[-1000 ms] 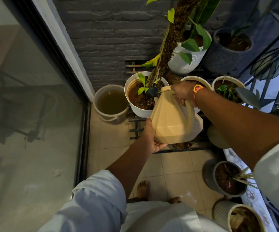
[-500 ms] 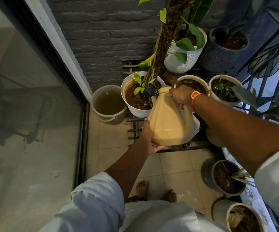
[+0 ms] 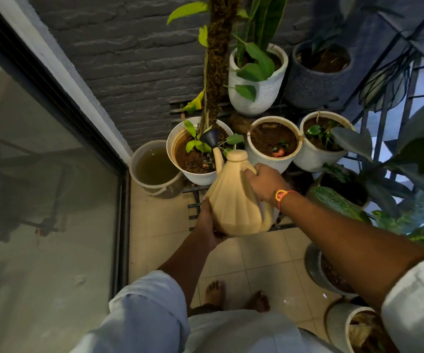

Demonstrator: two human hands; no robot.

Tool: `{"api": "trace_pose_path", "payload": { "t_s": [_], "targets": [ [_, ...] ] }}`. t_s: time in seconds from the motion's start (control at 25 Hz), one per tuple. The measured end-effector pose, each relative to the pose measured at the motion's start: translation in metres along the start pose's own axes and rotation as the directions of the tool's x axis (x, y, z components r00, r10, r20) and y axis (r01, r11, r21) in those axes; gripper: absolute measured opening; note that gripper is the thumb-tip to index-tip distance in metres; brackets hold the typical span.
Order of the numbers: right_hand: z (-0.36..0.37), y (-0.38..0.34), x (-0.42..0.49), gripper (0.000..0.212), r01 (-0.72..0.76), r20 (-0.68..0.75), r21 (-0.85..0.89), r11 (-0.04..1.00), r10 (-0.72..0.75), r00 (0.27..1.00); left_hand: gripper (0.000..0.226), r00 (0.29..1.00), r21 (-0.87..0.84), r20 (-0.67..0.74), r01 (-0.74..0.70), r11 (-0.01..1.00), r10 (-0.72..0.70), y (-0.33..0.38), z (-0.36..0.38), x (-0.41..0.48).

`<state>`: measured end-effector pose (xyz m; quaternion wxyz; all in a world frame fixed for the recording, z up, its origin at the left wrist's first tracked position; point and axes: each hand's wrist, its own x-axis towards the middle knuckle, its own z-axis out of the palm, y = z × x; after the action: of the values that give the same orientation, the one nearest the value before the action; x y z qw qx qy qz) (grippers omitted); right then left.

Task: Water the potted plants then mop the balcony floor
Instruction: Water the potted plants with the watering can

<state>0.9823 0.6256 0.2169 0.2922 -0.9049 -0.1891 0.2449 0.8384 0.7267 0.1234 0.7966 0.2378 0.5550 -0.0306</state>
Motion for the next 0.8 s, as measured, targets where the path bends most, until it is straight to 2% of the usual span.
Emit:
{"api": "trace_pose_path", "payload": {
  "t_s": [0.12,0.32,0.52,0.72,0.8],
  "targets": [
    [-0.009,0.02,-0.01,0.036,0.061,-0.014,0.055,0.997,-0.06,0.998,0.082,0.998,-0.027,-0.008,-0.056,0.998,0.056,-0.011,0.015,-0.01],
    [-0.036,0.046,-0.023,0.037,0.135,-0.102,0.13,0.982,-0.123,0.987,0.073,0.985,0.041,-0.05,-0.163,0.986,0.165,-0.023,0.048,-0.025],
    [-0.079,0.058,-0.025,0.034,0.211,-0.201,0.186,0.959,-0.173,0.964,0.076,0.958,0.057,0.021,-0.286,0.957,0.285,-0.022,0.092,-0.03],
    [-0.132,0.056,0.001,0.03,0.204,-0.298,0.198,0.959,-0.14,0.944,0.092,0.936,0.079,0.099,-0.347,0.935,0.339,0.01,0.15,-0.015],
    [-0.153,0.055,0.02,0.03,0.187,-0.326,0.213,0.959,-0.111,0.939,0.086,0.927,0.124,0.13,-0.368,0.921,0.353,0.026,0.178,-0.012]
  ]
}}
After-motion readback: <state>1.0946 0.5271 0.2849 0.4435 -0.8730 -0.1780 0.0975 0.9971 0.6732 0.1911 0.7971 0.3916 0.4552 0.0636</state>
